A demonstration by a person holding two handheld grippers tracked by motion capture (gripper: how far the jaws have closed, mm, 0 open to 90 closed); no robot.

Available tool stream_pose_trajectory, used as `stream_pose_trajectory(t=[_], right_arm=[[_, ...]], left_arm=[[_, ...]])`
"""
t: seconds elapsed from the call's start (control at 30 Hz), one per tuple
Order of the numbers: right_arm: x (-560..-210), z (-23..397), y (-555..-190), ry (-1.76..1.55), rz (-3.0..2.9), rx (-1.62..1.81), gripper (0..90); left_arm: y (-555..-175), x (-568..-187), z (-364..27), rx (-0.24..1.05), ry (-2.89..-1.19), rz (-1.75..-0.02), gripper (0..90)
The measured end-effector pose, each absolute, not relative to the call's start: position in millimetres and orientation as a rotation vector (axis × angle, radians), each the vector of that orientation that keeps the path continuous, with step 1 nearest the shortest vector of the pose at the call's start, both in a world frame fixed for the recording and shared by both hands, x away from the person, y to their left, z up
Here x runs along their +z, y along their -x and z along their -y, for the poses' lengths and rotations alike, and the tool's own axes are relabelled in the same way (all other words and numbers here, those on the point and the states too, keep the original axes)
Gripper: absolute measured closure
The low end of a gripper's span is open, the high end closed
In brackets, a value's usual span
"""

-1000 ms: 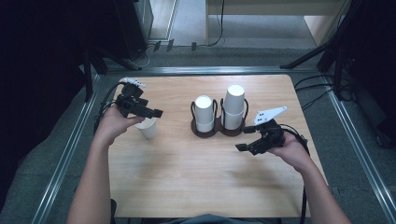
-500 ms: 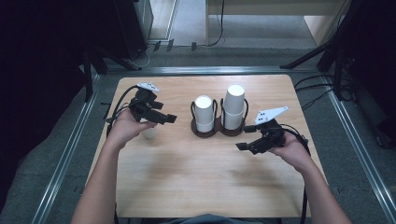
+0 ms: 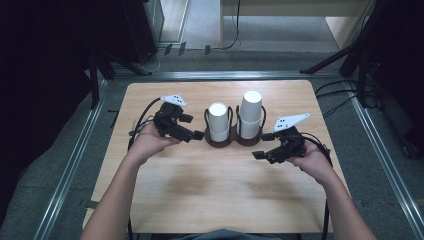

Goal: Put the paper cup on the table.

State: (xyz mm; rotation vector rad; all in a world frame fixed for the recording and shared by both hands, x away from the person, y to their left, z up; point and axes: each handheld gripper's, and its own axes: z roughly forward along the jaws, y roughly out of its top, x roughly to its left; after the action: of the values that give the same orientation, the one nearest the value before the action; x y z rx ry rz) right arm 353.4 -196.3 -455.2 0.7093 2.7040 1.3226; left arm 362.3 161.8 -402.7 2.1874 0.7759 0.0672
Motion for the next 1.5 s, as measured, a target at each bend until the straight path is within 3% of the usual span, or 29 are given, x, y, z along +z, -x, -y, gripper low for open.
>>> stream_pose_trajectory(t=[0.53,0.83,1.5], right_arm=[[-453.0,194.7,-351.2,-0.704,-2.688,1.326,21.8],[-454.0,192.3,-350.5,-0.696,-2.687,1.316,21.7],[-454.7,193.4,-349.8,-0.681,-2.686,1.309,20.7]], left_arm=[[-344.1,-421.5,-121.4,-0.026,-2.174,-0.683,13.3],[-335.3,-434.3,-105.2,0.026,-2.187,-0.656,13.8],[-335.6,-449.5,-88.9,-0.01,-2.211,-0.691,13.8]])
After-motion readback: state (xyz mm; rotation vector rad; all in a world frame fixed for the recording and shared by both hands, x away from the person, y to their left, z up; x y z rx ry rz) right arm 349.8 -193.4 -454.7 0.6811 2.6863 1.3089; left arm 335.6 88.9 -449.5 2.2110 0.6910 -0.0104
